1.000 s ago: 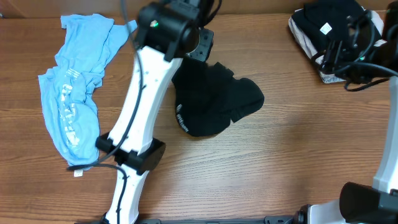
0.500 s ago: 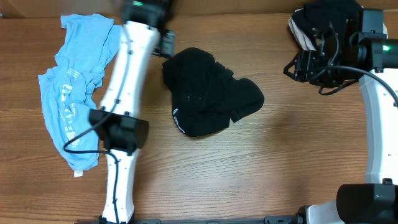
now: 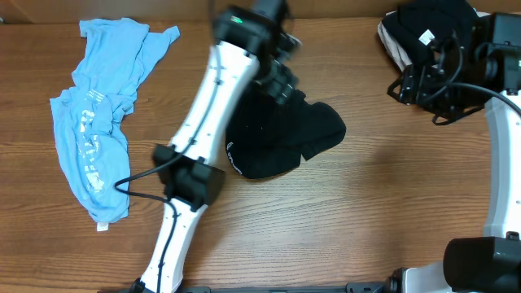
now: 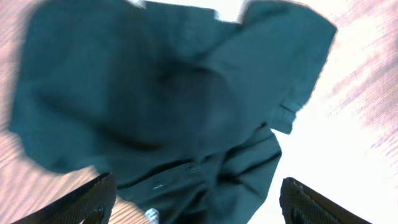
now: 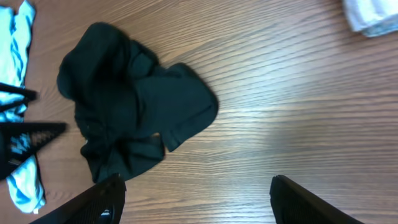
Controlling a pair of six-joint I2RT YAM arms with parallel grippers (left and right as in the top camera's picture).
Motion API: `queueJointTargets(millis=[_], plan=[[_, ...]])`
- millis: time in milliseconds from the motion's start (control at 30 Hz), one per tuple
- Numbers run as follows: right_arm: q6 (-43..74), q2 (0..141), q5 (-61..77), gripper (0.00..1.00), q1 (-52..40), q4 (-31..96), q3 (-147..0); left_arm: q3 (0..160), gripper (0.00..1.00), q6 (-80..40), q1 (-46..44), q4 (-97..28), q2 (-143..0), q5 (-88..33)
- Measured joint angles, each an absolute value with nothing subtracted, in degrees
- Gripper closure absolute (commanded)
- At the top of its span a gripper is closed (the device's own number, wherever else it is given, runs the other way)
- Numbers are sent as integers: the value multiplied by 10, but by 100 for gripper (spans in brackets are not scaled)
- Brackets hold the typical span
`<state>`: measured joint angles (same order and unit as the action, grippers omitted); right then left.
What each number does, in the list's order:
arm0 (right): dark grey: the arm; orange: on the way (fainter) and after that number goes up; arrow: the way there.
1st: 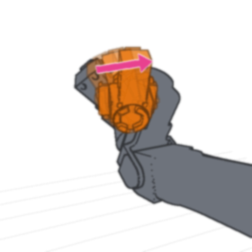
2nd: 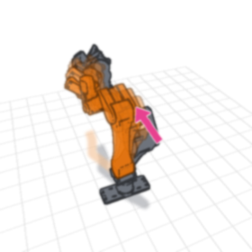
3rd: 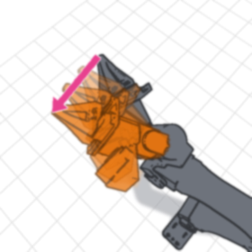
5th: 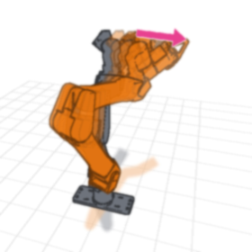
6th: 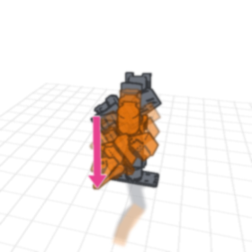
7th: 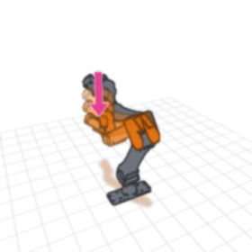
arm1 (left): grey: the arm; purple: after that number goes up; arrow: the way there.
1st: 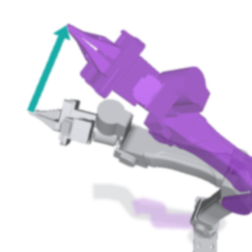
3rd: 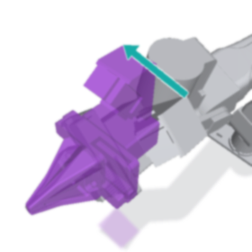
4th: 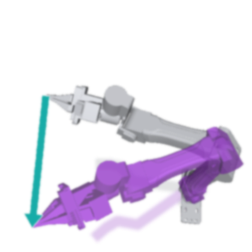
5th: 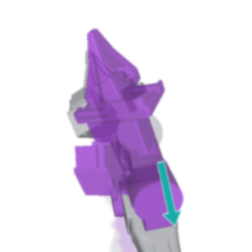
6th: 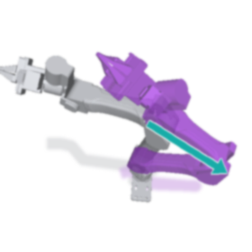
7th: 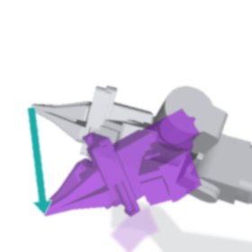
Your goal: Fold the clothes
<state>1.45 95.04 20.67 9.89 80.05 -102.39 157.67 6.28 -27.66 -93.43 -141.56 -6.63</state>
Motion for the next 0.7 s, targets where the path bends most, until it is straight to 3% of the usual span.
queueJointTargets(millis=[67, 267, 600, 700], plan=[[15, 950, 205, 21, 113, 802, -1024, 1578, 17, 62, -299, -935, -1439, -53], [15, 950, 203, 20, 137, 810, -1024, 1578, 39, 27, -339, -932, -1520, 12], [15, 950, 202, 20, 138, 810, -1024, 1578, 64, -10, -379, -915, -1570, 119], [15, 950, 201, 20, 138, 810, -1024, 1578, 96, -31, -381, -917, -1570, 153]])
